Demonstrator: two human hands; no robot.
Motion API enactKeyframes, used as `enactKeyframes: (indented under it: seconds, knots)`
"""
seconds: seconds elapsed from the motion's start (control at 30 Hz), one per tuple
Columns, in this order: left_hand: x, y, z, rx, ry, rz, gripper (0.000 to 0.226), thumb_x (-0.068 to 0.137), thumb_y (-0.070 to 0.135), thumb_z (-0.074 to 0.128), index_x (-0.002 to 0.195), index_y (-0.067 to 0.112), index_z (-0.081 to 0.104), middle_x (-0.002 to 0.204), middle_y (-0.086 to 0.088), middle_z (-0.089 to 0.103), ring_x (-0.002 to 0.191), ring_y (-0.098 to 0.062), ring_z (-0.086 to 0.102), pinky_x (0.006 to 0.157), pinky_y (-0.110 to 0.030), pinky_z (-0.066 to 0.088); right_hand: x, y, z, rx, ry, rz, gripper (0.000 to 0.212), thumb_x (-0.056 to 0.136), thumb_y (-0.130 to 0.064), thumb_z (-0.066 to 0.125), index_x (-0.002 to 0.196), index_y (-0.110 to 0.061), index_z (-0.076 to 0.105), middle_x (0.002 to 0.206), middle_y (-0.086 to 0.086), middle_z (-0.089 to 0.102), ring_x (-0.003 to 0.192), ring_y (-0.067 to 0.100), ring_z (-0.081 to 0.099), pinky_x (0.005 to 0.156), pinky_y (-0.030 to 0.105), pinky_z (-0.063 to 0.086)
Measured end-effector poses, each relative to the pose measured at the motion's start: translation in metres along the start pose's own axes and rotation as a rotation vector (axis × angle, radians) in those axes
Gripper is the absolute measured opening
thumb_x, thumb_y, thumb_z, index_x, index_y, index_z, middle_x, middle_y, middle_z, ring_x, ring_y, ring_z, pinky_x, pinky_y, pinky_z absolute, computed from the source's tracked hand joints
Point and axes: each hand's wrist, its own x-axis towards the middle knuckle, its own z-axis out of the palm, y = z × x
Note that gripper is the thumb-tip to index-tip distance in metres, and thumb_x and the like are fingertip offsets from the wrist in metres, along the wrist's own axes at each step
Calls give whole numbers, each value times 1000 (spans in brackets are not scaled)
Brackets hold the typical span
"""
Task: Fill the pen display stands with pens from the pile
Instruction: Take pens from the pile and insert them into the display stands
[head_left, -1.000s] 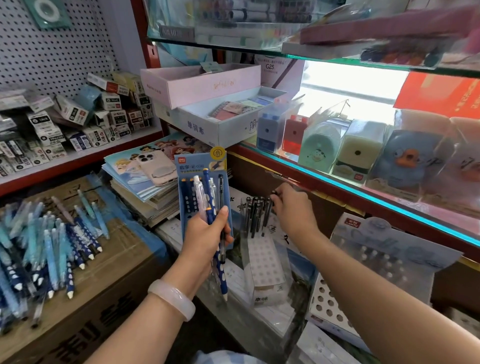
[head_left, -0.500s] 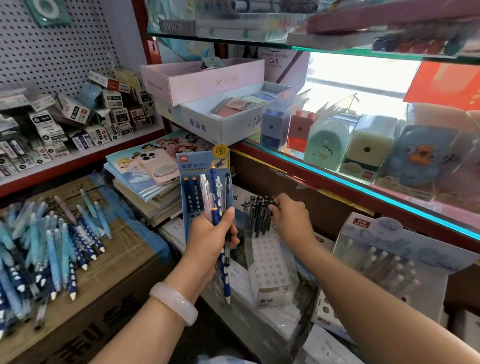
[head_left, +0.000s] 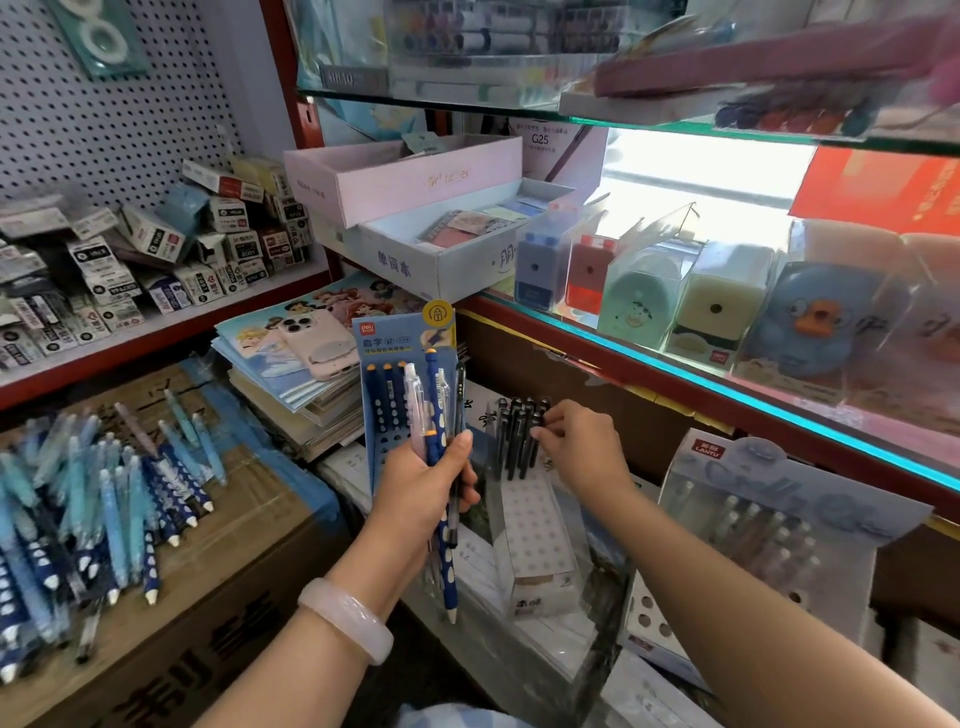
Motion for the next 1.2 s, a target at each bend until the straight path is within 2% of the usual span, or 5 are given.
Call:
enactKeyframes:
  seconds: [0.1,0.2,0.53,0.77,1.2]
  knots:
    - [-5,2,2,-3,-45,-13,22,90,16,58,69,8,56,50,1,57,41,-9,54,43,-19,45,-13,-14,-15,275,1,-40,22,90,-26,60,108,-14,64,100,0,69,88,8,64,81,24,53]
    - [-8,2,4,8,-116,-42,16,90,15,58,75,10,58,49,1,58,41,-10,53,44,-21,45,-28,-33,-27,683,-326,-28,16,92,-26,56,99,-16,66,87,-1,71,78,7,67,70,19,55]
    - [-12,3,5,41,-246,-163,14,90,18,57,88,5,59,56,-4,65,48,-14,62,47,-22,50,-29,-28,-35,898,-378,31,11,90,-14,58,97,-6,60,75,1,62,61,2,59,58,13,49]
    - [11,-14,-12,-42,211,-209,14,92,17,56,85,5,53,65,-12,58,45,-16,59,40,-22,49,2,-2,-55,532,162,-23,10,89,-13,61,98,-14,57,84,1,67,72,8,67,68,21,57]
    - [11,-7,-4,22,112,-128,16,91,18,56,80,8,55,62,-9,58,37,-6,55,38,-18,46,12,17,-14,130,145,-146,11,89,-23,63,98,-16,62,85,-8,60,78,4,58,74,23,50]
